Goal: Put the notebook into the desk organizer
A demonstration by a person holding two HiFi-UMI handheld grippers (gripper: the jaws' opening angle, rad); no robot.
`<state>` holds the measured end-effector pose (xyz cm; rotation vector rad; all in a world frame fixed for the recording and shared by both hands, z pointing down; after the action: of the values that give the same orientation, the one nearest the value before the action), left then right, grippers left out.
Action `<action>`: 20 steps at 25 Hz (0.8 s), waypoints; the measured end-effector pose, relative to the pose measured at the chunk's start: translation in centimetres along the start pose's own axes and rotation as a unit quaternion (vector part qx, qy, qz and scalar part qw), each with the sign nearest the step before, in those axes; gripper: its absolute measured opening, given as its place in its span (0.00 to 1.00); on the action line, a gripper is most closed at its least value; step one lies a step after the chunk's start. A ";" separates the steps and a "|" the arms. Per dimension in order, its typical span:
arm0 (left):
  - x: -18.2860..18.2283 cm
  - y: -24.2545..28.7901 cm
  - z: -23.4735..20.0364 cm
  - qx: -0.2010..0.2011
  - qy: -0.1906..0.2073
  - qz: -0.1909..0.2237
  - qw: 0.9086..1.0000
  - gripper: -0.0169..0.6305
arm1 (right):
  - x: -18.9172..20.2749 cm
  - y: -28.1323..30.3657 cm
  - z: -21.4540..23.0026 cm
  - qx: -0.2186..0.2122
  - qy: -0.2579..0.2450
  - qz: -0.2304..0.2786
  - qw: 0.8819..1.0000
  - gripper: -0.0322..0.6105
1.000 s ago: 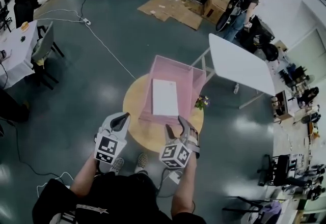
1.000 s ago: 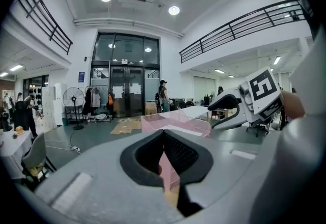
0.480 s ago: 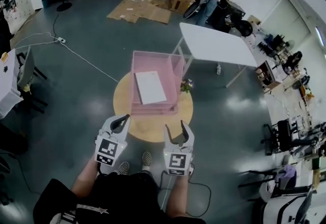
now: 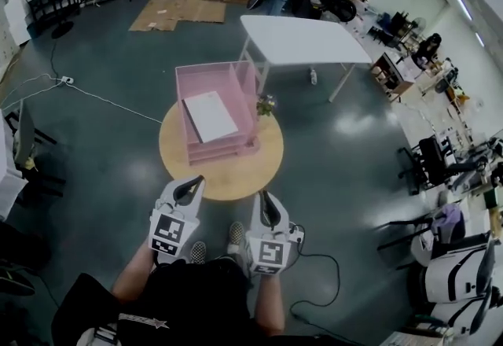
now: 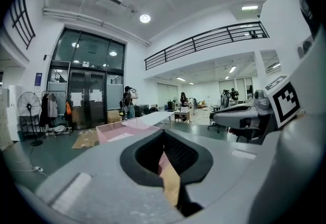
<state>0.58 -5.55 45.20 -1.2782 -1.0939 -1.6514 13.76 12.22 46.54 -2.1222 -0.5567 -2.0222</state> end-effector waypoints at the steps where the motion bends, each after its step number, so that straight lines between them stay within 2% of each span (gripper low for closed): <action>1: 0.1 0.0 0.3 0.005 0.001 0.000 1.000 0.04 | 0.1 -0.4 -0.1 0.004 0.002 0.002 1.000 0.10; 3: 0.2 0.0 0.7 0.013 0.001 0.000 1.000 0.04 | 0.3 -1.1 -0.1 0.011 0.005 0.004 1.000 0.06; 20: -0.2 0.4 0.7 0.013 0.003 0.005 1.000 0.04 | -0.4 -1.1 0.5 0.007 -0.008 0.009 1.000 0.06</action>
<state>1.18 -5.03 45.13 -1.2609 -1.0999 -1.6269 13.79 13.38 45.92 -2.1300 -0.5520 -1.9873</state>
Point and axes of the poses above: the fingertips, and each gripper's own axes: y forward along the fingers, z to its right, x out of its underside, the point moved 8 cm from there along -y, backward along the fingers, and after that the axes turned 8 degrees about -x, right-handed, at the moved point
